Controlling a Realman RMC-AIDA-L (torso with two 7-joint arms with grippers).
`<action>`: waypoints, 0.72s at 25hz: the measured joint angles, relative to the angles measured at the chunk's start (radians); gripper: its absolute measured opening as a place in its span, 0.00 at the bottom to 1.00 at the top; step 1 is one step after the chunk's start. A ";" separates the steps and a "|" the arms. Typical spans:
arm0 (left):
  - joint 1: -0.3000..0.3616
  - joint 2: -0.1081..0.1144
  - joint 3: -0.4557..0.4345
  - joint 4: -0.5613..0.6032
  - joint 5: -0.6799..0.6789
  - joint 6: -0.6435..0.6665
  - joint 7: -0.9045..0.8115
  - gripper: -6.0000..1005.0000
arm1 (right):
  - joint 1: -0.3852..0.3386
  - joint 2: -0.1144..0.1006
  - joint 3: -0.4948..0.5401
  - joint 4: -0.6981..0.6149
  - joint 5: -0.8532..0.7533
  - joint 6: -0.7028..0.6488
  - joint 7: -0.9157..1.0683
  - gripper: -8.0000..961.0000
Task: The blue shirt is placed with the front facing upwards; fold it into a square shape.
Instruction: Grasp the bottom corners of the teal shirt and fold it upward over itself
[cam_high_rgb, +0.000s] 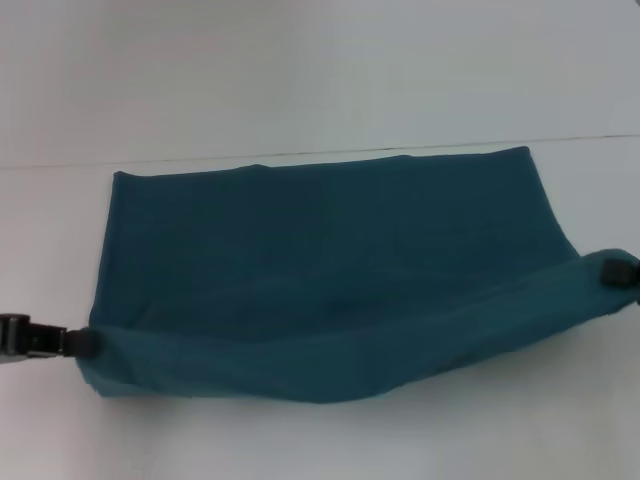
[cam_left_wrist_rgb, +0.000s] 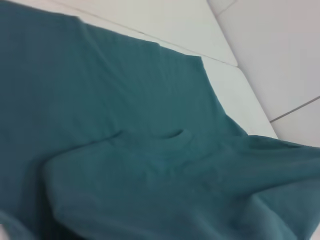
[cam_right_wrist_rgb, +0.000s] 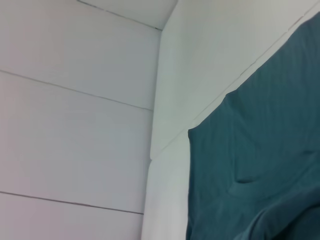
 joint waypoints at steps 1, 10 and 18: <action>0.010 0.001 -0.003 -0.008 -0.004 0.006 0.000 0.08 | -0.010 0.000 0.008 0.000 0.003 -0.010 0.000 0.10; 0.108 -0.028 -0.058 -0.147 -0.032 0.085 -0.012 0.08 | -0.065 0.041 0.040 -0.021 0.009 -0.094 -0.002 0.10; 0.131 -0.041 -0.065 -0.180 -0.034 0.099 -0.012 0.09 | -0.106 0.069 0.044 -0.068 0.020 -0.104 0.011 0.10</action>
